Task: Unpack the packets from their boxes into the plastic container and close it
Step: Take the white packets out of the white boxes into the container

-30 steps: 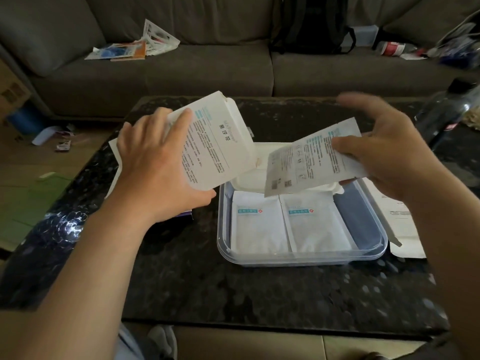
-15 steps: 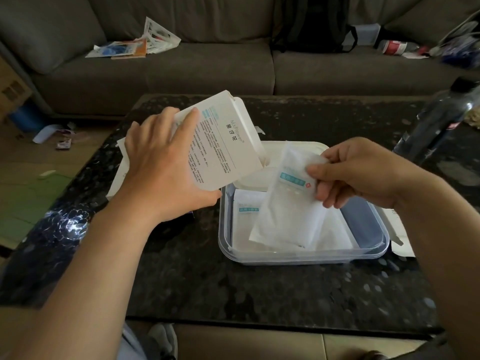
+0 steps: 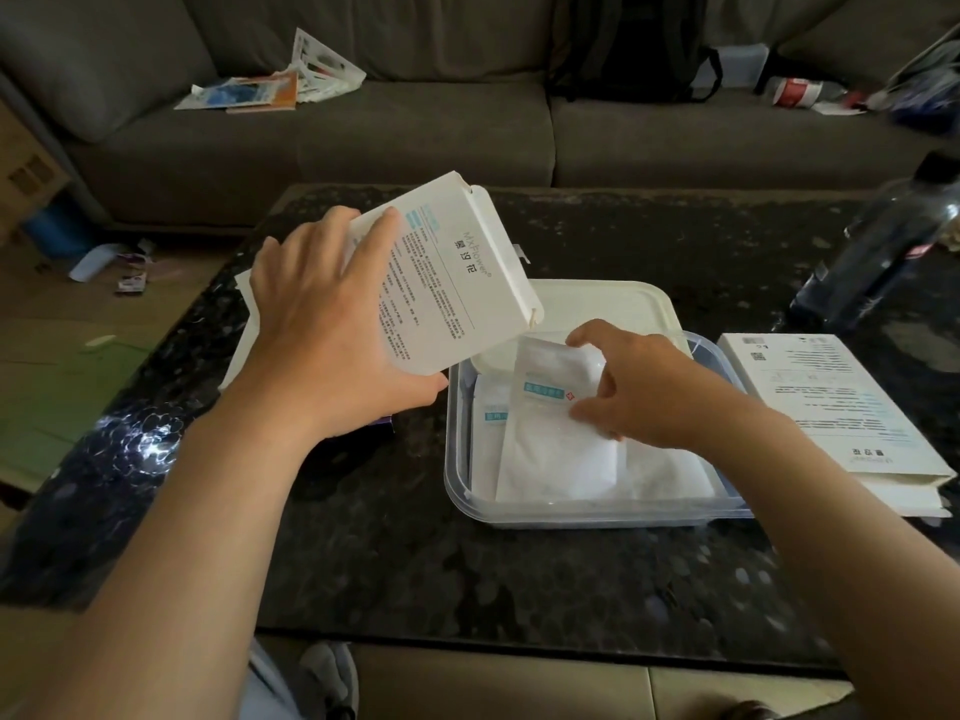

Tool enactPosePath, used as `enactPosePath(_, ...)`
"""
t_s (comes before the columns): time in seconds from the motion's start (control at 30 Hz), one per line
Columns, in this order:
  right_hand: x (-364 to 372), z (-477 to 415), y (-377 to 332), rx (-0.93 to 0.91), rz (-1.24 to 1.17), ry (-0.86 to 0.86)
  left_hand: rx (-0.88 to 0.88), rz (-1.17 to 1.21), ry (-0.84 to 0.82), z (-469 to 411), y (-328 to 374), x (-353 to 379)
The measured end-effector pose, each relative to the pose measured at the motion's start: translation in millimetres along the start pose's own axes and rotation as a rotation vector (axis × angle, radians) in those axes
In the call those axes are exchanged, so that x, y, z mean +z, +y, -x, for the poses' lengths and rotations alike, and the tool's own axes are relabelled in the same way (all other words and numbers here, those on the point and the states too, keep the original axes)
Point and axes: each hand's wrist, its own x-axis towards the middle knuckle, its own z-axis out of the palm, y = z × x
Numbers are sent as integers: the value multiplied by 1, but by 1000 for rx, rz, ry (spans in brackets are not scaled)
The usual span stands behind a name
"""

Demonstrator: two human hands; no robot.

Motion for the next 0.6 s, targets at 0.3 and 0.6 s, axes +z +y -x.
enactPosePath(0.3, 3, 15, 7, -83, 223, -300, 10, 6, 9, 0, -2, 0)
enactPosePath(0.6, 16, 15, 7, -193, 325, -343, 15, 9, -6, 0, -2, 2)
